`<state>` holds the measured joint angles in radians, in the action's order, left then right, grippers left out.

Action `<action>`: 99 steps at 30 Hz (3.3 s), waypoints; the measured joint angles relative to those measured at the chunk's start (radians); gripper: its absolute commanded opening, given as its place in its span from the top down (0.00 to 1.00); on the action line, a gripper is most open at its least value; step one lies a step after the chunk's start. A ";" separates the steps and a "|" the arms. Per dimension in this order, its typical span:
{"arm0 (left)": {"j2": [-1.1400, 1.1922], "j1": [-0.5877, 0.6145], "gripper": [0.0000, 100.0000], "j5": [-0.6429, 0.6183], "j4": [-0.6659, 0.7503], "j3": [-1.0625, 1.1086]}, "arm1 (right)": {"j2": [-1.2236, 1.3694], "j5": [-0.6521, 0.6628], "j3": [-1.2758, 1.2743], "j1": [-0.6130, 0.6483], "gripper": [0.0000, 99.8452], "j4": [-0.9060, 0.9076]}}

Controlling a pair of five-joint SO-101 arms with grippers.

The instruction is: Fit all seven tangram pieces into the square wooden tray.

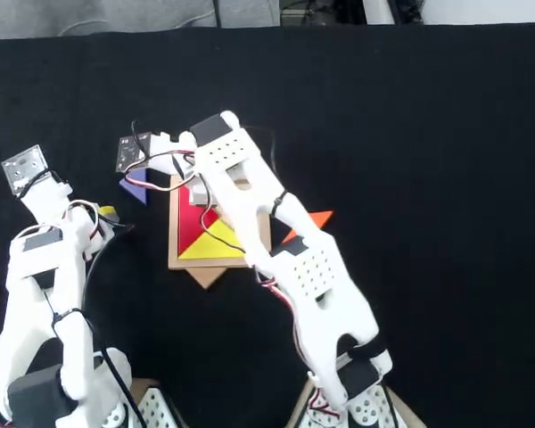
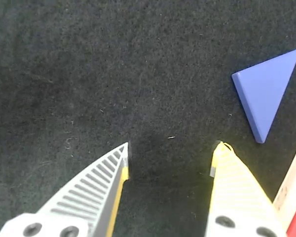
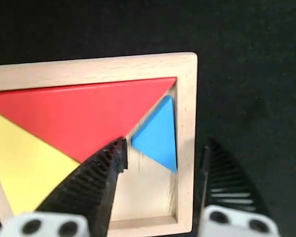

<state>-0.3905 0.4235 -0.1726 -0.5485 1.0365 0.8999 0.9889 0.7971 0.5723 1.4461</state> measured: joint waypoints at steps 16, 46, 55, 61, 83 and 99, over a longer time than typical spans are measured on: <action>0.000 0.000 0.73 0.000 0.000 0.000 | 0.130 -0.003 0.244 -0.069 0.99 0.255; 0.000 0.000 0.73 0.000 0.000 0.000 | 0.190 -0.184 0.681 -0.089 0.99 0.284; 0.000 0.000 0.73 0.000 0.000 0.000 | -0.453 -0.209 0.089 -0.123 0.99 0.284; 0.000 0.000 0.73 0.000 0.000 0.000 | -0.859 -0.212 -0.342 -0.138 0.99 0.278; 0.000 0.000 0.73 0.000 0.006 0.014 | -1.490 -0.531 -1.488 -0.255 0.91 -0.112; 0.000 0.000 0.73 0.000 0.006 0.014 | -1.227 -0.626 -1.725 -0.098 0.70 -0.362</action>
<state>-0.3905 0.4235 -0.1726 -0.5424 1.0503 -0.3276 0.3629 -0.9275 0.4741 1.0840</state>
